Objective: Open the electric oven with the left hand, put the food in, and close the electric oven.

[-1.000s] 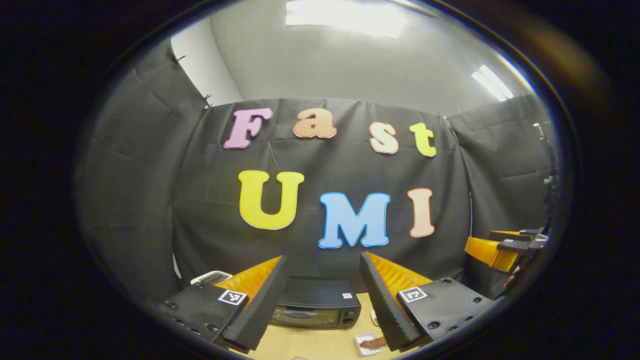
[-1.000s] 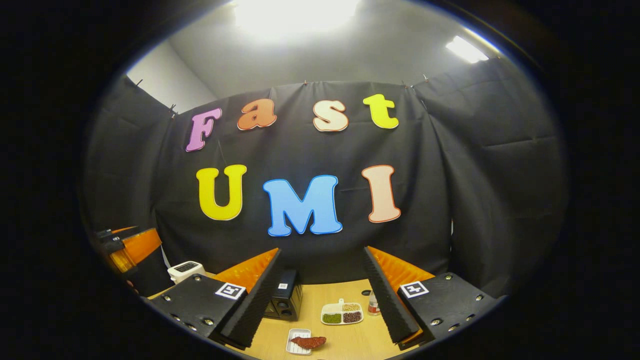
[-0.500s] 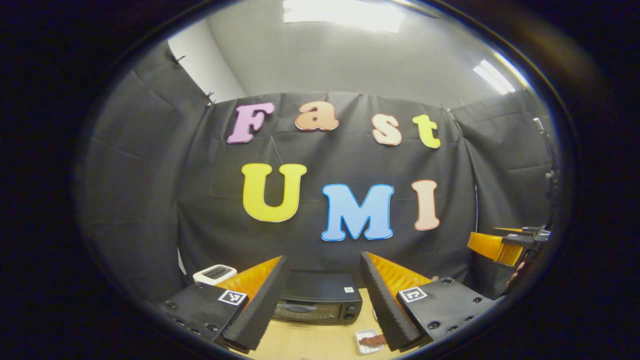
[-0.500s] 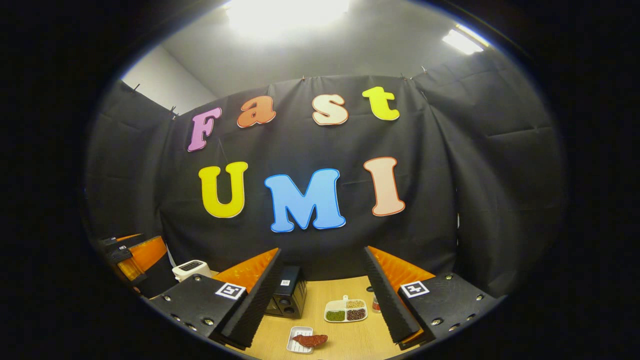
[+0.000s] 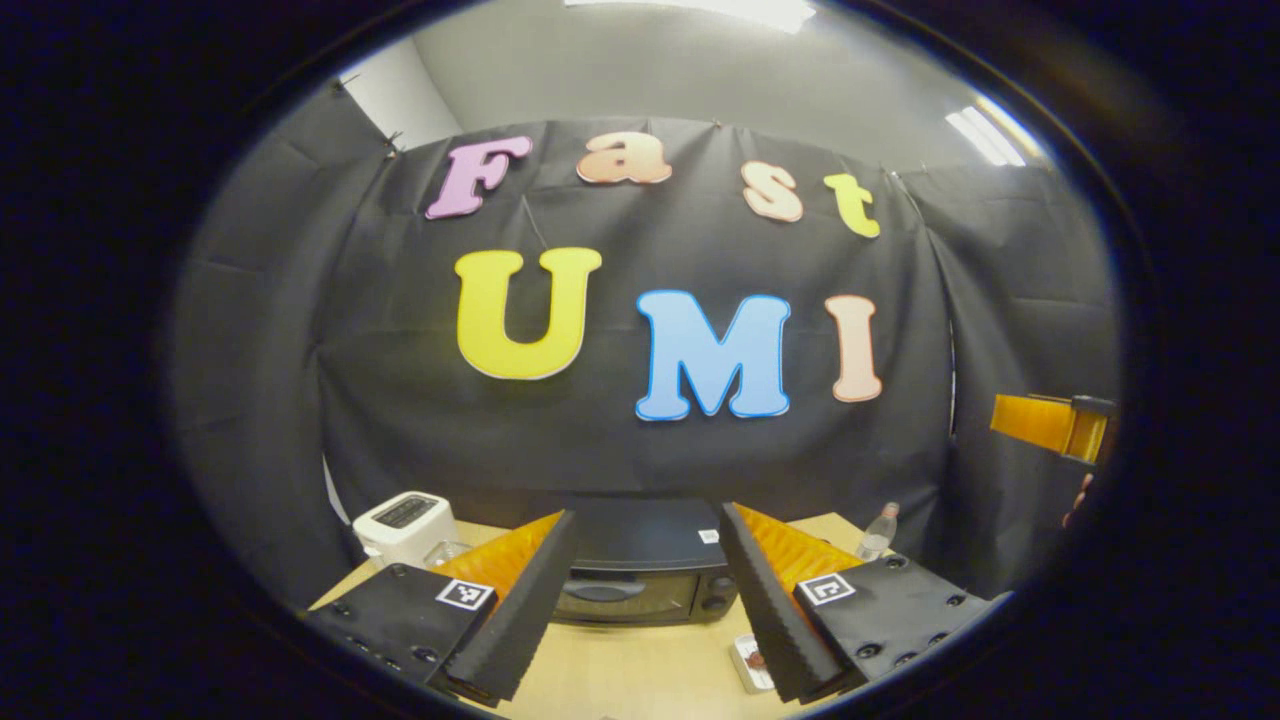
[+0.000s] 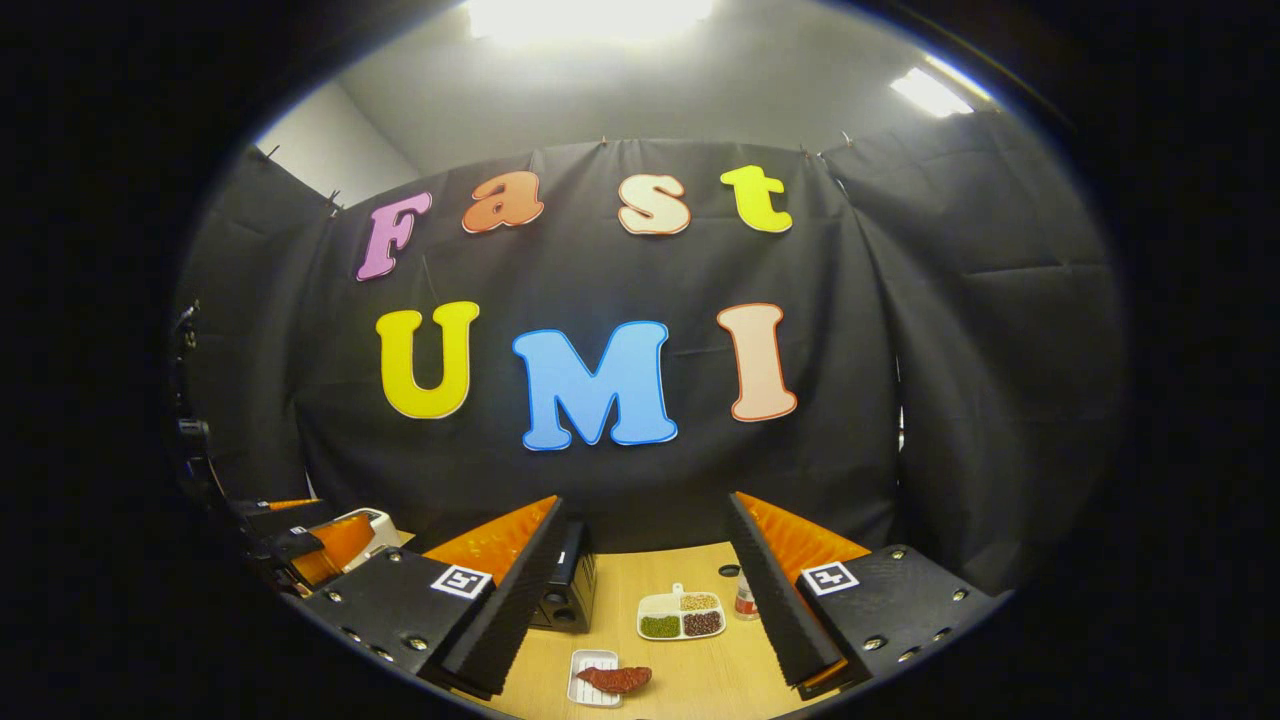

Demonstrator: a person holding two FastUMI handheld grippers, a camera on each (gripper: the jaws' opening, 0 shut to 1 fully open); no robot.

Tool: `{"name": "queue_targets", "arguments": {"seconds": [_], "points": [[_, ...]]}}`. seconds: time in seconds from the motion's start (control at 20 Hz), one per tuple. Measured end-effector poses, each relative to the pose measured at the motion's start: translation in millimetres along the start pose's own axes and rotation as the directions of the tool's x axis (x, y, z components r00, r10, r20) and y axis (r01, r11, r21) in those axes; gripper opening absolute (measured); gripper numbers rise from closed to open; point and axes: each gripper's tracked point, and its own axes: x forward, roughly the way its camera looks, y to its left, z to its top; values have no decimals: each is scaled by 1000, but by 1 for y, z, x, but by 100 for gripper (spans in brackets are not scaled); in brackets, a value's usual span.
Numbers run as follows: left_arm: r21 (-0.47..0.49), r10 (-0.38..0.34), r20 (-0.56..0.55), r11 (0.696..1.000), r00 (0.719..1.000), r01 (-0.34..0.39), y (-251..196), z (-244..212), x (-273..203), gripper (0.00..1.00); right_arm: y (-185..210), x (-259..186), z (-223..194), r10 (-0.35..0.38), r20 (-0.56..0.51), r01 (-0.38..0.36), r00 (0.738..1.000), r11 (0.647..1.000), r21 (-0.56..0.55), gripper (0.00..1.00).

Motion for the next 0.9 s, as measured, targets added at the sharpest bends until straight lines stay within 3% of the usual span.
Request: {"name": "queue_targets", "arguments": {"seconds": [0.2,0.25,0.3,0.35,0.45,0.55,0.7,0.75,0.9], "points": [[21,7,-104,1000,995,-5,18,-53,56,99,-1,6,-9,-38,-23,39,999,999,7,97],[39,17,-128,999,992,-12,25,-69,69,92,-3,9,-11,-47,-29,47,998,999,3,97],[45,20,-164,999,986,-13,27,-87,81,95,-7,12,-11,-59,-30,59,998,998,0,97],[40,21,-200,999,980,-14,30,-102,92,92,-11,14,-10,-73,-32,73,997,997,-2,97],[-3,31,-257,999,966,-33,37,-129,113,99,-16,18,-11,-89,-36,89,995,996,1,97],[-36,45,-296,998,954,-58,48,-147,132,92,-23,19,-13,-109,-40,109,993,994,-14,97],[-11,63,-316,997,947,-70,62,-162,152,99,-30,19,-19,-133,-54,131,990,991,-29,97],[-18,63,-336,997,940,-73,64,-173,158,95,-32,20,-22,-140,-63,138,988,990,-32,97],[-13,65,-366,997,928,-75,67,-188,170,99,-35,21,-30,-153,-87,150,984,988,-34,97]]}}
